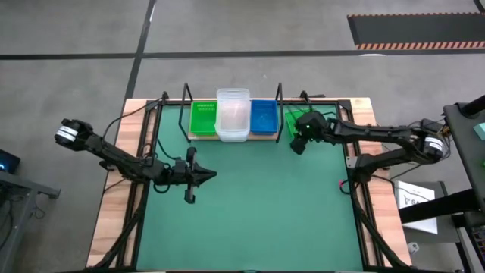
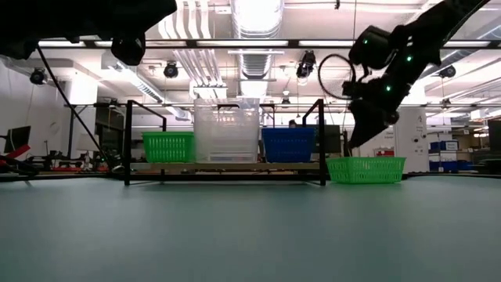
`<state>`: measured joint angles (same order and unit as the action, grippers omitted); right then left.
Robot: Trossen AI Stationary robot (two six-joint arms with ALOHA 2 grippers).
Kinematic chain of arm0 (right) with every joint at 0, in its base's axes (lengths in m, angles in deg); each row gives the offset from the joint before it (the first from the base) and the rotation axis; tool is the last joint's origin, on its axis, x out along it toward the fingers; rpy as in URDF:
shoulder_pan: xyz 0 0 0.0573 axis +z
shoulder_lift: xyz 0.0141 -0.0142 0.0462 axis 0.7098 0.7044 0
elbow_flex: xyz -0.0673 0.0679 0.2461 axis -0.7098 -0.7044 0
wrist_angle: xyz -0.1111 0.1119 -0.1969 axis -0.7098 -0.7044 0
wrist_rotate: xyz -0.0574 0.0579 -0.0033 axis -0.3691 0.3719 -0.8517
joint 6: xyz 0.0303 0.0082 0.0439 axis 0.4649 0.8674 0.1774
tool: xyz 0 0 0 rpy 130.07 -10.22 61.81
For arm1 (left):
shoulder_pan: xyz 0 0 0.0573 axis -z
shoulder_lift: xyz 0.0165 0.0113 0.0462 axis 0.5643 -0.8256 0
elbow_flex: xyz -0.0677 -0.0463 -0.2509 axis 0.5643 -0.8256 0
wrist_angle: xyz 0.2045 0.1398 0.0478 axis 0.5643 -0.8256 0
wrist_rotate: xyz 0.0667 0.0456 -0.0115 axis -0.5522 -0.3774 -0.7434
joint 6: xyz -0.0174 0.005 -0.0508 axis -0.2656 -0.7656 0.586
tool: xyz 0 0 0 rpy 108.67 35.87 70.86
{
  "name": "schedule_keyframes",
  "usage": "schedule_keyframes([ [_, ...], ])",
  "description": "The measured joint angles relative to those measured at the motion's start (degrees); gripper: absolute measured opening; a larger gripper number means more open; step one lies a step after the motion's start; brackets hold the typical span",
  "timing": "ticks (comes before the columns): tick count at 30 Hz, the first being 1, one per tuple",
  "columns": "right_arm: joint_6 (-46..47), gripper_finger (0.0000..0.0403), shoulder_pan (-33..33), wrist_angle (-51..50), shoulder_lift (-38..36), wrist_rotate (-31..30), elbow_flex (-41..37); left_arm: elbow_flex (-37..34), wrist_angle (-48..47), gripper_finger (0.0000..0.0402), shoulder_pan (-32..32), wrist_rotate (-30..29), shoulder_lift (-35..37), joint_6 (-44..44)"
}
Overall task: Stack baskets on shelf by color
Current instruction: Stack the green bin on the other green bin on the shelf
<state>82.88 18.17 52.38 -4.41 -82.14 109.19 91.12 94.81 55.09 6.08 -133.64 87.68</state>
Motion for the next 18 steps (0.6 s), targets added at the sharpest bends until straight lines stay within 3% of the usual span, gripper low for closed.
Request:
schedule_keyframes([
  [5, -11.6, 0.0160, 0.0, 1.1, 4.9, 1.9, -0.2, -0.2, -0.1, 0.0000, 0.0, 0.0, 0.0, 0.0],
  [11, -14.3, 0.0155, -0.1, 5.4, 9.8, 1.9, -0.2, -0.2, -0.1, 0.0000, 0.0, 0.0, 0.0, 0.1],
  [14, -14.4, 0.0124, 0.0, 4.0, 10.3, 2.1, -0.2, -0.1, -0.1, 0.0000, 0.0, 0.0, 0.0, 0.2],
  [18, -14.2, 0.0044, 1.2, -0.1, 8.5, 7.0, -0.2, 0.1, 0.6, 0.0000, 0.0, 0.0, 0.0, 0.2],
])
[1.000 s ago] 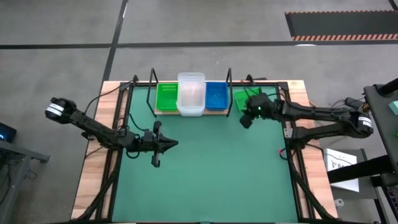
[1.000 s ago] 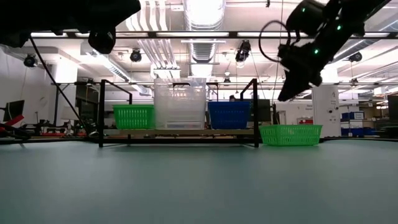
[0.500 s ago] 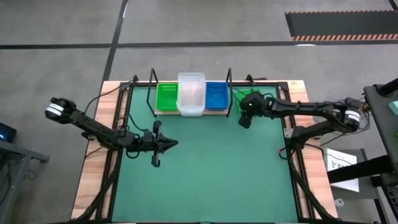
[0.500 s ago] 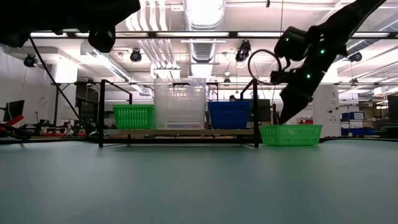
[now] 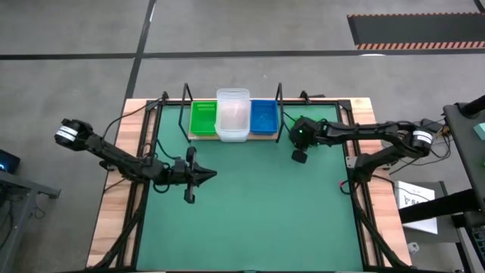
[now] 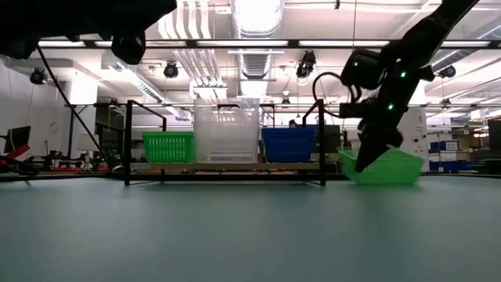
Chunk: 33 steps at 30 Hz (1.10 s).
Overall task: Stack baskets on shelf by color
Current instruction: Stack the green bin on the other green bin on the shelf
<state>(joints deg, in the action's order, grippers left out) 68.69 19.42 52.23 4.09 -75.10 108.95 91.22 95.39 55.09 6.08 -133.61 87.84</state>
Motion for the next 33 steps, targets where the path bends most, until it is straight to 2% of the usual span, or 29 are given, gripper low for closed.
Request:
schedule_keyframes([
  [2, 1.2, 0.0020, 1.8, -2.7, -2.0, 3.1, 0.0, 0.0, 0.5, 0.0000, 0.0, 0.0, 0.0, 0.0],
  [6, 5.0, 0.0014, 7.8, -7.5, -6.5, 15.8, 0.0, 0.0, 0.4, 0.0000, 0.0, 0.0, 0.0, 0.1],
  [8, 7.0, 0.0011, 12.9, -6.8, -8.4, 19.8, 0.0, 0.0, 0.3, 0.0000, 0.0, 0.0, 0.0, 0.2],
  [11, 7.4, 0.0009, 22.2, -1.6, -9.4, 19.4, 0.0, 0.4, 0.3, 0.0000, 0.0, 0.0, -0.1, 0.2],
  [13, 6.2, 0.0009, 28.1, 4.1, -9.2, 17.0, 0.0, 0.7, 0.4, 0.0000, 0.0, 0.0, -0.1, 0.2],
  [18, -1.9, 0.0009, 38.4, 20.5, -6.0, 11.1, 0.0, 1.7, 0.5, 0.0000, 0.0, 0.0, -0.1, 0.9],
  [24, -11.8, 0.0009, 41.6, 39.6, 2.6, 12.3, 0.1, 4.3, 0.5, 0.0000, 0.1, 1.5, -0.5, 1.5],
  [28, -18.0, 0.0009, 41.5, 40.6, 10.3, 13.8, 3.9, 5.9, 0.2, 0.0000, 0.5, 3.3, -1.0, 1.5],
  [33, -25.9, 0.0009, 41.4, 35.9, 18.6, 13.3, 11.0, 6.3, 0.2, 0.0000, 1.9, 3.5, -1.0, 1.6],
])
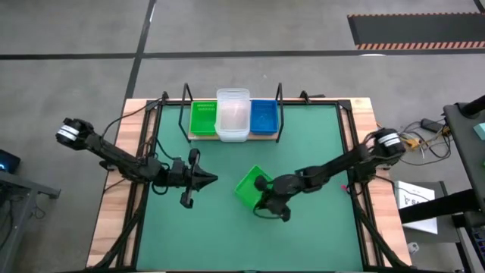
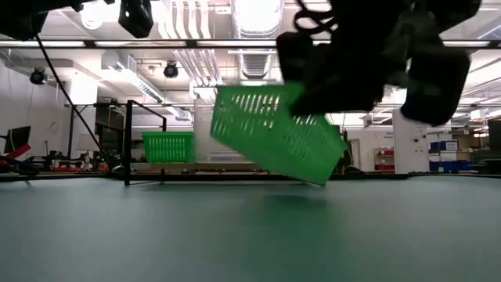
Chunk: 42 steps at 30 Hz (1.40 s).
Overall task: Stack baskets on shelf by color
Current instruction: Stack the green bin on the other green bin on the shelf
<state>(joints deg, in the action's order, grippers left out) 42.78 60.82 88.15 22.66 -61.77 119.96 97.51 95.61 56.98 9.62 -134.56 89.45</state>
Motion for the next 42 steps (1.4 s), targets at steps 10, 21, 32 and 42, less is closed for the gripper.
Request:
schedule_keyframes([
  [10, -3.1, 0.0058, 0.0, -18.8, 6.2, -2.6, 12.3, 2.7, 0.0, 0.0000, 3.4, 0.0, -5.1, 0.1],
  [21, 8.2, 0.0104, 0.5, -36.9, -4.1, -4.5, 13.3, 11.8, -17.4, 0.0000, 3.4, 0.8, -15.7, 11.3],
  [32, 12.1, 0.0070, 3.7, -18.8, -21.6, -17.3, -1.8, 34.2, -57.0, 0.0017, 3.3, 9.9, -28.6, 14.8],
  [42, 13.3, 0.0064, 3.6, -6.7, -29.4, -18.1, -11.8, 41.2, -65.9, 0.0153, 1.3, 1.5, -35.9, 4.9],
])
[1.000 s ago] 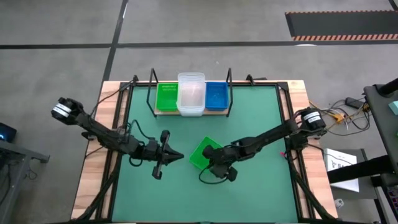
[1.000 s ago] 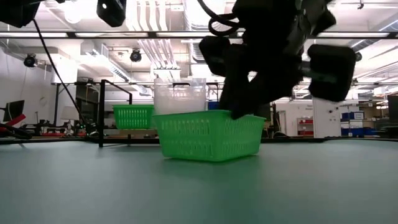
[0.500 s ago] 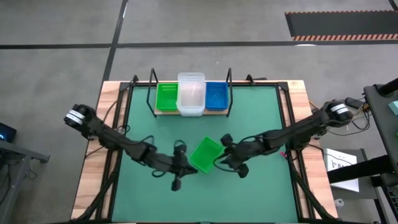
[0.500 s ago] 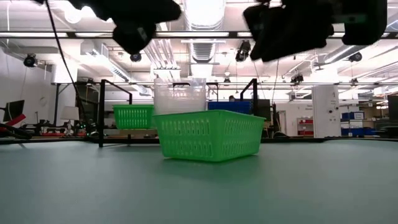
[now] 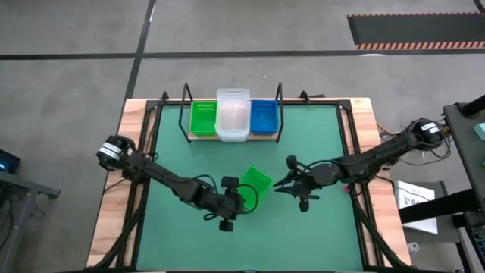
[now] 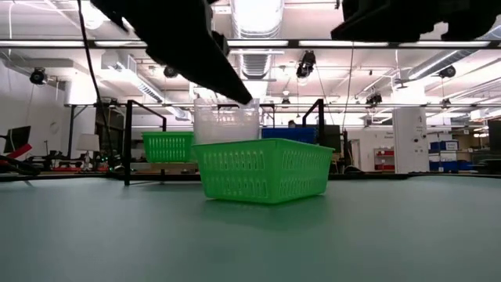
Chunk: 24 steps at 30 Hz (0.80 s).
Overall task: Stack baskets on shelf by color
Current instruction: Stack the green bin on the other green bin on the shelf
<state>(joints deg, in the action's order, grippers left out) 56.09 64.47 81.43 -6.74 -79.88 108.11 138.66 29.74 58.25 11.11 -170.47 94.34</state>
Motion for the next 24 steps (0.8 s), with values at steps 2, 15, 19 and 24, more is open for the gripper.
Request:
schedule_keyframes([
  [2, 0.5, 0.0063, 0.0, 1.0, -0.5, -0.8, -1.3, -0.3, 0.1, 0.0170, -0.4, 0.5, -0.9, -3.6],
  [15, 1.8, 0.0063, -0.1, 2.0, -1.1, -2.6, -3.8, -0.5, 4.4, 0.0144, -3.4, 4.1, -5.9, -6.9],
  [19, 1.4, 0.0063, -0.1, 2.4, -1.1, -3.0, -3.8, -0.5, 6.6, 0.0126, -4.2, 6.6, -7.8, -6.8],
  [24, 1.3, 0.0063, -0.1, 2.1, -1.1, -3.9, -3.8, -0.5, 8.2, 0.0072, -4.3, 6.9, -8.5, -7.5],
])
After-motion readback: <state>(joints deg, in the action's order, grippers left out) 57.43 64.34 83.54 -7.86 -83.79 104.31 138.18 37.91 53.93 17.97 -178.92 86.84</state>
